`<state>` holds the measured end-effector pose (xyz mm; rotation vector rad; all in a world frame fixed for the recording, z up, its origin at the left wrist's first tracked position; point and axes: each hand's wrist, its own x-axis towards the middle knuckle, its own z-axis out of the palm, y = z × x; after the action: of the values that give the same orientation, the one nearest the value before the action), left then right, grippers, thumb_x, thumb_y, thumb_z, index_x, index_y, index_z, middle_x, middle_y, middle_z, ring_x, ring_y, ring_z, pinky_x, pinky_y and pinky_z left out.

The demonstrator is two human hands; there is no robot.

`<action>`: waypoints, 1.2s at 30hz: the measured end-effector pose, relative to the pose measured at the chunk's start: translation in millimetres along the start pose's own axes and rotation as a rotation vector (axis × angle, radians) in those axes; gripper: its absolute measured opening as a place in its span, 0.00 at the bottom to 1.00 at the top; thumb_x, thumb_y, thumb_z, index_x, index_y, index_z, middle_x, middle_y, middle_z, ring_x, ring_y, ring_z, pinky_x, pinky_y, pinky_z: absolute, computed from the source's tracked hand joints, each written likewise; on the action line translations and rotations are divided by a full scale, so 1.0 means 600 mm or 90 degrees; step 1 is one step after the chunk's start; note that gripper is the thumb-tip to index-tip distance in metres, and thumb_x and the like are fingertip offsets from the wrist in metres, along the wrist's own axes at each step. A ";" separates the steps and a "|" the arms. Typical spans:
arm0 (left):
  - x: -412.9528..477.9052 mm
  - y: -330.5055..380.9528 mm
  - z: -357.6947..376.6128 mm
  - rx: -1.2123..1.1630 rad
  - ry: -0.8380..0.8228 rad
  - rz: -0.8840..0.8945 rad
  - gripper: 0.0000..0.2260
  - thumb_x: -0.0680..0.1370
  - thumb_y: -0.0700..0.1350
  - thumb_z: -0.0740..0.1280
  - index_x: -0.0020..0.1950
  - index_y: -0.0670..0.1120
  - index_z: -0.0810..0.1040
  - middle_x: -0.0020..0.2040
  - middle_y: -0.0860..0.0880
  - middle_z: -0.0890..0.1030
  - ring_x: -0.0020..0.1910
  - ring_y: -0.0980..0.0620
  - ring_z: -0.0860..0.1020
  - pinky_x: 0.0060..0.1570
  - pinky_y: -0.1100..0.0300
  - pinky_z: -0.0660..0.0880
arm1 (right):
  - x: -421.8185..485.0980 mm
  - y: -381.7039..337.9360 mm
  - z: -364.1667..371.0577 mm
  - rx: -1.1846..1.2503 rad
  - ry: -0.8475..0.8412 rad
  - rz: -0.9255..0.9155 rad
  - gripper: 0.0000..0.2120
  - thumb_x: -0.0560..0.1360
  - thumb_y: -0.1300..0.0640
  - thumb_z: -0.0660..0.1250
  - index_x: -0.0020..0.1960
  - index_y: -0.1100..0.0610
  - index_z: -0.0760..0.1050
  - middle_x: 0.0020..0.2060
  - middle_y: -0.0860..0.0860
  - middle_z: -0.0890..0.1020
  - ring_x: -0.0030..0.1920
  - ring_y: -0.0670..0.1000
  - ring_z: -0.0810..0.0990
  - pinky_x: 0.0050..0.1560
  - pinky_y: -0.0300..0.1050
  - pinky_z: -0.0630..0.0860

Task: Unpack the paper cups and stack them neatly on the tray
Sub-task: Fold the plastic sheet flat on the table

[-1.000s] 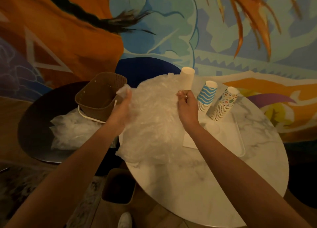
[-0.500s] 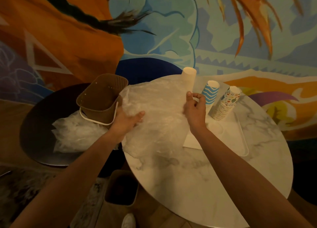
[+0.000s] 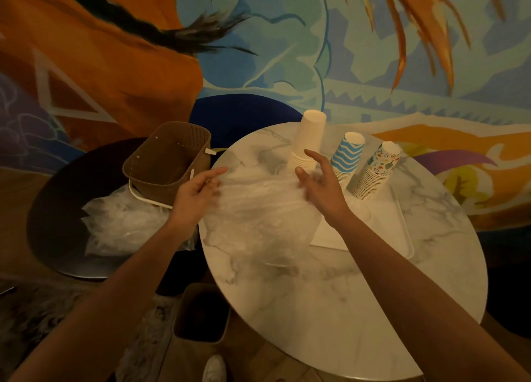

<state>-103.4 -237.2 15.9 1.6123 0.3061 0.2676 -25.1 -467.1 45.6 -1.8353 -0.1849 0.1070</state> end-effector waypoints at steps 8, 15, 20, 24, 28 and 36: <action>0.012 0.006 -0.035 0.018 -0.111 -0.069 0.28 0.66 0.28 0.72 0.61 0.50 0.76 0.57 0.52 0.77 0.62 0.51 0.74 0.65 0.51 0.71 | 0.006 0.025 -0.045 -0.128 -0.170 -0.019 0.28 0.63 0.67 0.77 0.61 0.58 0.77 0.31 0.49 0.73 0.28 0.39 0.71 0.33 0.31 0.72; 0.019 0.020 -0.017 0.499 -0.102 0.039 0.16 0.73 0.39 0.72 0.61 0.44 0.79 0.46 0.50 0.75 0.45 0.54 0.72 0.46 0.67 0.67 | 0.010 0.038 -0.046 -0.441 -0.065 -0.121 0.17 0.67 0.61 0.75 0.56 0.59 0.81 0.39 0.52 0.77 0.39 0.49 0.74 0.38 0.33 0.63; 0.025 0.010 -0.015 0.485 -0.075 0.056 0.07 0.76 0.42 0.69 0.47 0.38 0.81 0.34 0.48 0.76 0.34 0.54 0.72 0.42 0.59 0.69 | 0.006 0.072 -0.045 -0.358 0.073 -0.112 0.12 0.70 0.59 0.73 0.50 0.64 0.81 0.49 0.55 0.73 0.55 0.57 0.72 0.54 0.43 0.68; 0.026 -0.002 0.007 0.184 -0.026 -0.106 0.13 0.79 0.47 0.64 0.58 0.40 0.77 0.54 0.45 0.80 0.54 0.48 0.78 0.56 0.53 0.74 | 0.000 0.071 -0.016 0.000 0.154 0.113 0.21 0.78 0.54 0.63 0.68 0.63 0.68 0.67 0.55 0.70 0.66 0.52 0.68 0.69 0.47 0.65; 0.009 -0.019 0.061 0.086 0.059 -0.099 0.13 0.81 0.49 0.59 0.60 0.42 0.70 0.56 0.45 0.75 0.56 0.49 0.74 0.54 0.55 0.72 | -0.014 0.069 0.021 0.005 0.238 0.100 0.10 0.83 0.57 0.51 0.59 0.62 0.64 0.46 0.52 0.74 0.48 0.51 0.73 0.48 0.43 0.68; -0.043 -0.079 0.082 0.215 0.163 -0.004 0.09 0.83 0.46 0.52 0.57 0.41 0.63 0.50 0.43 0.71 0.46 0.48 0.72 0.40 0.64 0.64 | -0.051 0.138 0.012 -0.264 0.197 0.067 0.11 0.82 0.55 0.50 0.55 0.62 0.67 0.42 0.61 0.79 0.44 0.62 0.78 0.39 0.46 0.65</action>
<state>-111.8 -289.6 -34.1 1.9116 0.5779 0.4367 -50.4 -487.1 -36.6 -2.2456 0.1173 -0.1526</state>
